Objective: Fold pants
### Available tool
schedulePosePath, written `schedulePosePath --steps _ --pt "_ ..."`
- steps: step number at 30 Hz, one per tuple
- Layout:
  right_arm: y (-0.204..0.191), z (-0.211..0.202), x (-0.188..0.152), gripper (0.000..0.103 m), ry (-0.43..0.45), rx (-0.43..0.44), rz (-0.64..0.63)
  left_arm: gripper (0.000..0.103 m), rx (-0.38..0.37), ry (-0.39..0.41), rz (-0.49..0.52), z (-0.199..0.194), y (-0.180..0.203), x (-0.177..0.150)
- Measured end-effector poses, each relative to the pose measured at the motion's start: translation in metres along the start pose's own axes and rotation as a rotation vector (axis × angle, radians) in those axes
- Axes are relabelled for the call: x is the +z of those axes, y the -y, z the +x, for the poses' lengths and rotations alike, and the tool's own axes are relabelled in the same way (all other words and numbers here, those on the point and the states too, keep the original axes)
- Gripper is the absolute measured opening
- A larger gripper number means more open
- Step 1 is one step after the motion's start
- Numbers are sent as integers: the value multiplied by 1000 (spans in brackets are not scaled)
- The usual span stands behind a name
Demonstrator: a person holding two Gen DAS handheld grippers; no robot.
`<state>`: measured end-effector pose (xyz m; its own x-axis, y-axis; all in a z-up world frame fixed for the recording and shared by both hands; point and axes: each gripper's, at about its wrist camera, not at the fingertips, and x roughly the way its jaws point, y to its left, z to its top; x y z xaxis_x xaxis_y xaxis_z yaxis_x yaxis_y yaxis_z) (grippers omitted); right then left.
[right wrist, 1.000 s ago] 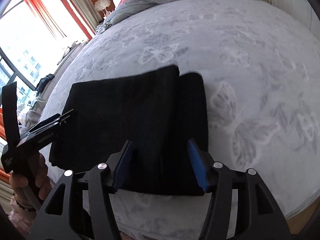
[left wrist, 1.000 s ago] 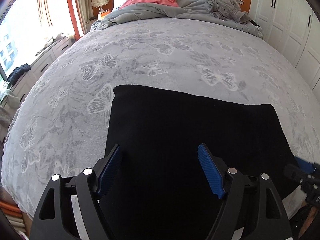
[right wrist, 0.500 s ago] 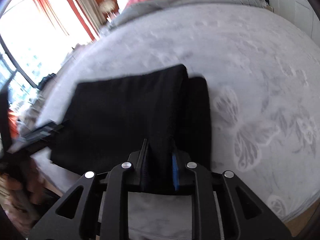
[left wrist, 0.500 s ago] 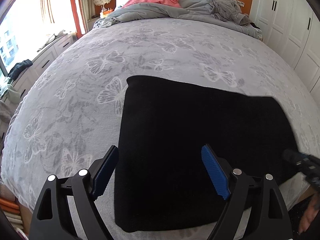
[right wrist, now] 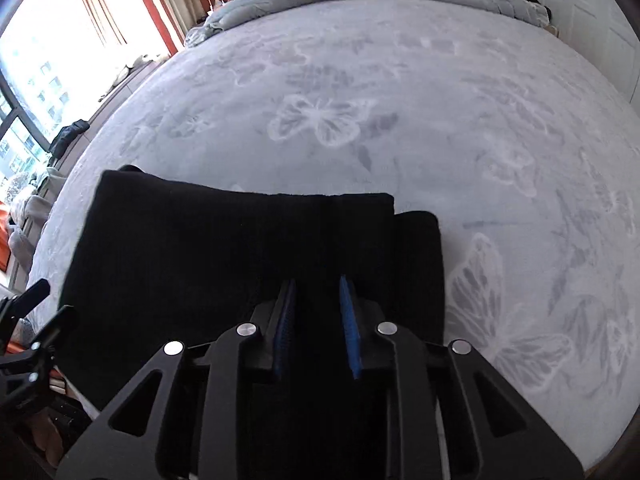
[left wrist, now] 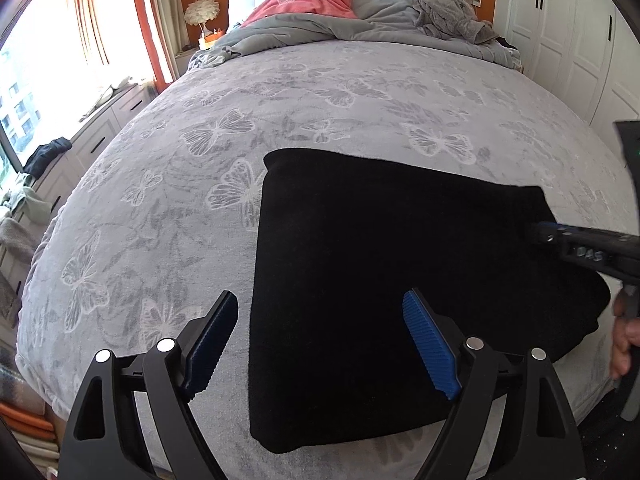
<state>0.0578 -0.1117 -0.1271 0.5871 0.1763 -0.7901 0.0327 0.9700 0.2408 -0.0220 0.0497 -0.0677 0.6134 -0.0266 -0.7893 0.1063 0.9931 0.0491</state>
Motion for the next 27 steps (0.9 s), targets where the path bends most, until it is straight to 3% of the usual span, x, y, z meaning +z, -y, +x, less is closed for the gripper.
schedulePosePath --steps 3,6,7,9,12,15,16,18,20,24,27 --pt "-7 -39 -3 24 104 61 22 82 -6 -5 -8 0 -3 0" --pt "-5 -8 -17 26 4 -46 -31 82 -13 -17 -12 3 -5 1" --pt "-3 -5 -22 26 19 -45 -37 82 -15 -23 -17 4 -6 1" --pt "-5 -26 -22 27 46 -29 -13 82 -24 -35 -26 6 -6 3" --pt "-1 -63 -26 30 117 72 47 82 -19 -28 -20 5 -6 2" --pt "13 -36 -44 29 8 26 40 82 -13 -29 -18 6 -5 1" --pt "20 -31 -51 30 2 19 63 82 -15 -34 -21 6 -4 1" --pt "27 -45 -56 34 4 110 150 82 -19 -33 -19 5 -3 1" --pt "25 -69 -60 35 44 159 158 82 -9 -22 -15 2 -3 -1" --pt "29 -49 -84 36 -46 114 119 86 -47 -39 -25 2 -5 -6" --pt "31 -52 -84 36 -15 155 151 86 -39 -73 -2 16 2 -11"
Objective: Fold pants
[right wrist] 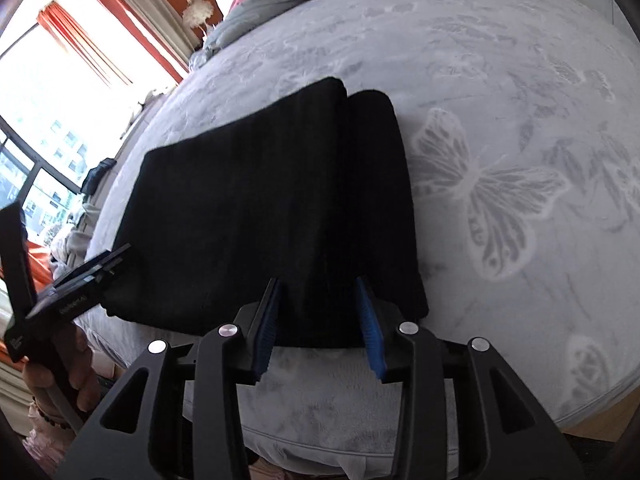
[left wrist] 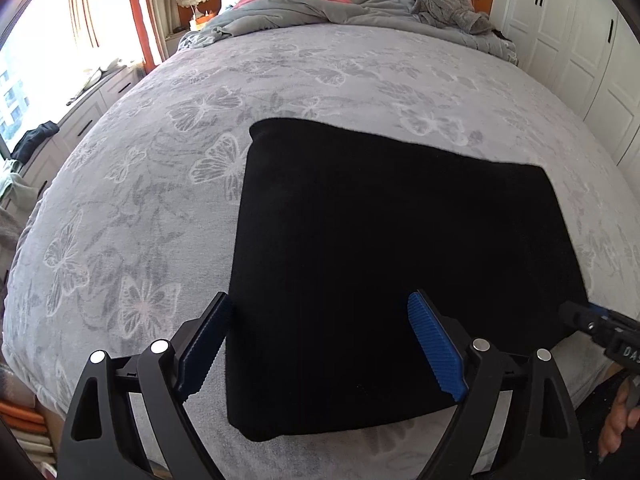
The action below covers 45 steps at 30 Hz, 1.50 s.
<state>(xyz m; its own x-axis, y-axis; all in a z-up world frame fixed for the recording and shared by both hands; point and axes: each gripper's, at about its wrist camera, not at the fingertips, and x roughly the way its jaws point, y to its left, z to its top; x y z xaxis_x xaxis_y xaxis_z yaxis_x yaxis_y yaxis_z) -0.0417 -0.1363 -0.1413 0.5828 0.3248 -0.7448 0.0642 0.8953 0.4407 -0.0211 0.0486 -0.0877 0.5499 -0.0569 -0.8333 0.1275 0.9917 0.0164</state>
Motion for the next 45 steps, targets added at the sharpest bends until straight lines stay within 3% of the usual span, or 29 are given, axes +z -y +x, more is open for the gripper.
schedulePosePath --steps 3,4,5,8,10,11,12,14,16,17,18,23,26,28,33,35,39,40,41,42,43,44,45 --pt "-6 4 7 34 -9 11 2 87 21 13 31 3 5 -4" --pt "-10 3 9 29 -5 -6 -7 87 19 18 32 2 5 -5" --pt "-13 -4 11 19 13 8 -11 87 13 17 30 1 3 -5" --pt "-26 -38 15 16 108 45 -59 87 -8 8 -4 -5 -4 -7" --pt "-20 -28 14 15 74 -12 -83 87 -18 14 -18 -8 -7 -9" --pt "-16 -11 11 15 24 -97 -111 87 -19 20 -18 -8 -7 -10" --pt "-10 5 9 21 -14 -138 -134 87 -12 17 -14 -7 -7 -10" --pt "-6 -9 10 25 35 -64 -54 87 -14 -3 -10 -4 -5 -10" --pt "-12 -31 15 27 112 -69 -44 87 -6 0 -13 -4 -5 -9" --pt "-13 -36 17 35 136 -73 -47 87 -12 4 -14 -6 -5 -8" --pt "-15 -37 21 48 136 -83 -55 87 -19 6 -14 -7 -5 -7" --pt "-19 -32 24 55 126 -138 -73 87 -33 1 -21 -8 -5 -6" --pt "-19 -28 23 73 119 -174 -86 87 -37 7 -21 -11 -6 -7" --pt "-18 -24 21 77 106 -195 -104 87 -46 -4 -30 -9 -8 -8" --pt "-6 -3 14 88 26 -137 -65 87 -152 -87 -114 5 -28 -11" --pt "0 9 10 88 -4 -124 -42 88 -195 -120 -183 13 -40 -12" --pt "14 19 9 90 -18 -18 59 97 -327 -219 -345 41 -64 -14" --pt "15 20 11 90 -14 -3 64 96 -334 -210 -349 41 -64 -12" --pt "14 21 13 80 -15 18 69 95 -329 -201 -332 39 -61 -9" --pt "14 20 15 55 -17 55 81 75 -343 -184 -313 36 -58 -7" --pt "12 17 18 47 -17 78 94 59 -352 -178 -291 33 -53 -4" --pt "9 9 20 38 -7 95 96 51 -347 -168 -272 27 -50 -1" --pt "5 -1 22 35 9 121 95 38 -361 -148 -261 16 -49 3"
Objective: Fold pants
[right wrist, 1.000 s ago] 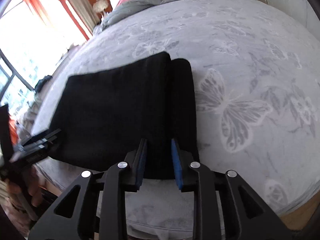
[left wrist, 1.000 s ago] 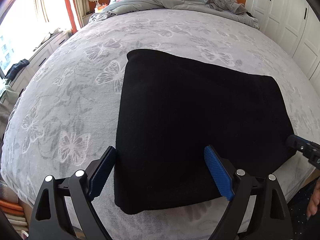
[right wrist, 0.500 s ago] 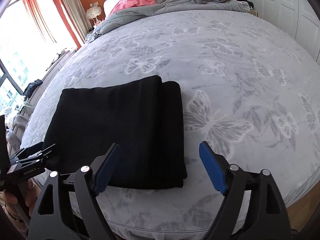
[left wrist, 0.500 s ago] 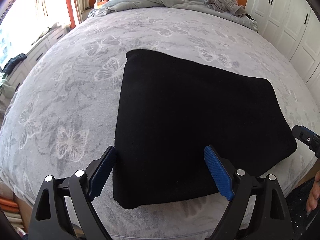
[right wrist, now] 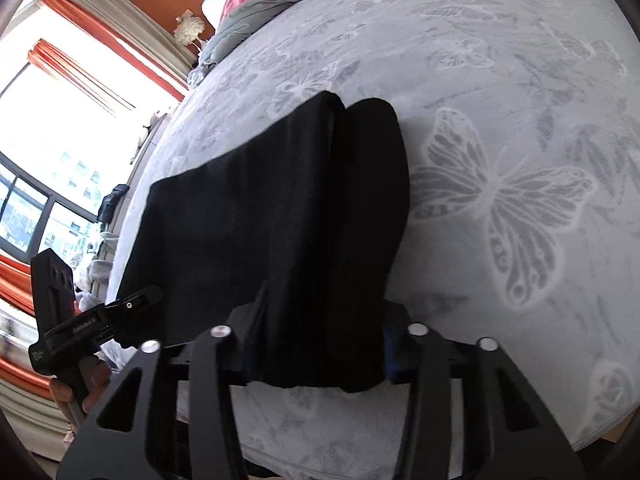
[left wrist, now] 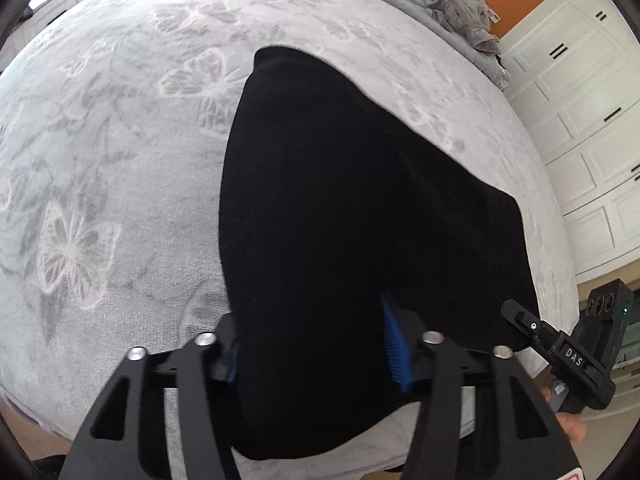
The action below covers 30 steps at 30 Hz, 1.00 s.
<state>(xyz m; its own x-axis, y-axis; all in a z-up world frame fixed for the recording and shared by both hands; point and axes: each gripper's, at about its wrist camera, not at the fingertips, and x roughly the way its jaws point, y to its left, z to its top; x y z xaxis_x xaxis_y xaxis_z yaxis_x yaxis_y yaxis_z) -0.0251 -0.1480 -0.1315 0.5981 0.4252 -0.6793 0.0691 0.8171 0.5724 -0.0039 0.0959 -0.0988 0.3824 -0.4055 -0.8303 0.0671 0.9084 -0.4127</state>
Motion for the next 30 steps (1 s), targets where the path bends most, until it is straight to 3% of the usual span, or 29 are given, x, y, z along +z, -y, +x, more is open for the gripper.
schedulePosePath --steps 2,4,6,7,9,12,18,22,24,26,30 --pt "-12 -21 0 35 12 41 -26 33 -60 6 -16 -22 4 1" --pt "-17 -27 -4 38 -1 7 -76 37 -93 2 -24 -38 6 -2" --pt "-10 -16 -10 52 -31 -98 -105 50 -58 -34 -17 -30 7 -11" --pt "-1 -7 -14 54 -57 -142 -86 63 -24 -58 -27 -20 5 -15" --pt "12 0 -21 68 -60 -100 -43 75 43 -139 -66 6 0 -23" --pt "14 2 -21 71 -58 -67 -17 87 80 -99 -35 14 6 -29" --pt "10 13 -21 79 -47 -69 -37 93 142 -57 11 21 27 -34" --pt "10 18 -20 74 -32 -66 -35 94 148 -53 5 30 35 -31" --pt "8 18 -19 64 -25 -62 -36 92 147 -52 10 31 39 -31" --pt "6 15 -20 54 -17 -59 -44 82 152 -44 28 26 39 -32" --pt "-1 4 -22 40 8 -59 -45 43 198 1 119 11 61 -37"
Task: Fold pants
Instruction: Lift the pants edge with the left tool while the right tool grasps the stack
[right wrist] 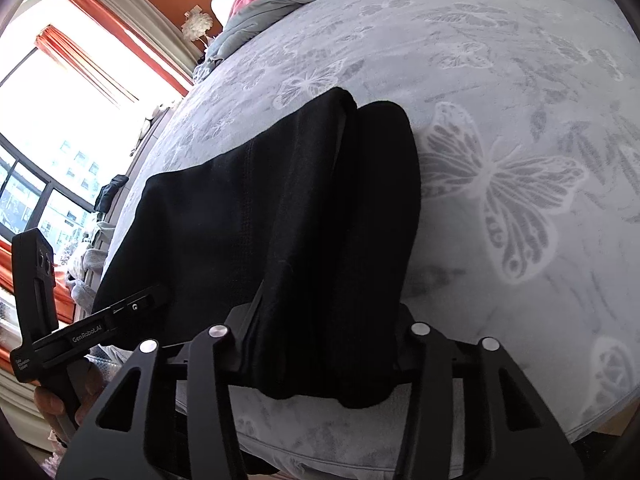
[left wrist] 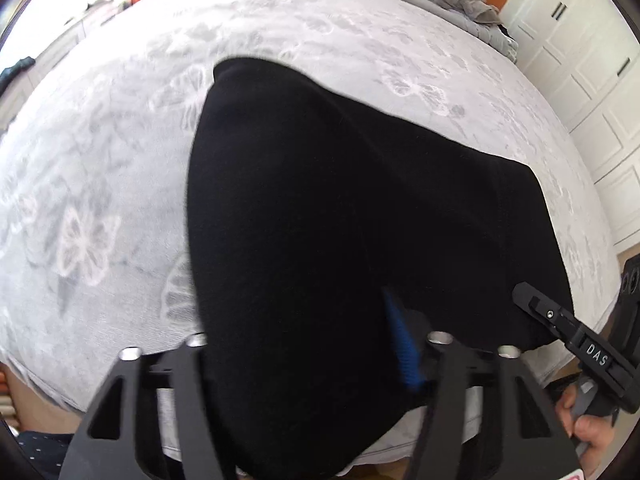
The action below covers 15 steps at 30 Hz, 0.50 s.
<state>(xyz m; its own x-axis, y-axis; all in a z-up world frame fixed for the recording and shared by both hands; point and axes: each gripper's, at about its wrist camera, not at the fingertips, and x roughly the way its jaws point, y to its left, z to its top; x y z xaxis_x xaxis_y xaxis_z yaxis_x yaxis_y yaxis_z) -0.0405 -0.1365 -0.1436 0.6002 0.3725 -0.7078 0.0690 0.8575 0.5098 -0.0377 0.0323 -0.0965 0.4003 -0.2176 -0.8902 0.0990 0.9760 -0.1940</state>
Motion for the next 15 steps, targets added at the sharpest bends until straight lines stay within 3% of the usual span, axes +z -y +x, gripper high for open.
schedulePosePath --steps 4,9,15 --pt "-15 -20 1 38 42 25 -9 32 -28 37 -7 -26 8 1" --pt "-41 -67 0 37 95 70 -54 30 -118 99 -19 -82 8 7" --pt "-71 -144 -5 37 207 125 -119 30 -158 191 38 -158 23 0"
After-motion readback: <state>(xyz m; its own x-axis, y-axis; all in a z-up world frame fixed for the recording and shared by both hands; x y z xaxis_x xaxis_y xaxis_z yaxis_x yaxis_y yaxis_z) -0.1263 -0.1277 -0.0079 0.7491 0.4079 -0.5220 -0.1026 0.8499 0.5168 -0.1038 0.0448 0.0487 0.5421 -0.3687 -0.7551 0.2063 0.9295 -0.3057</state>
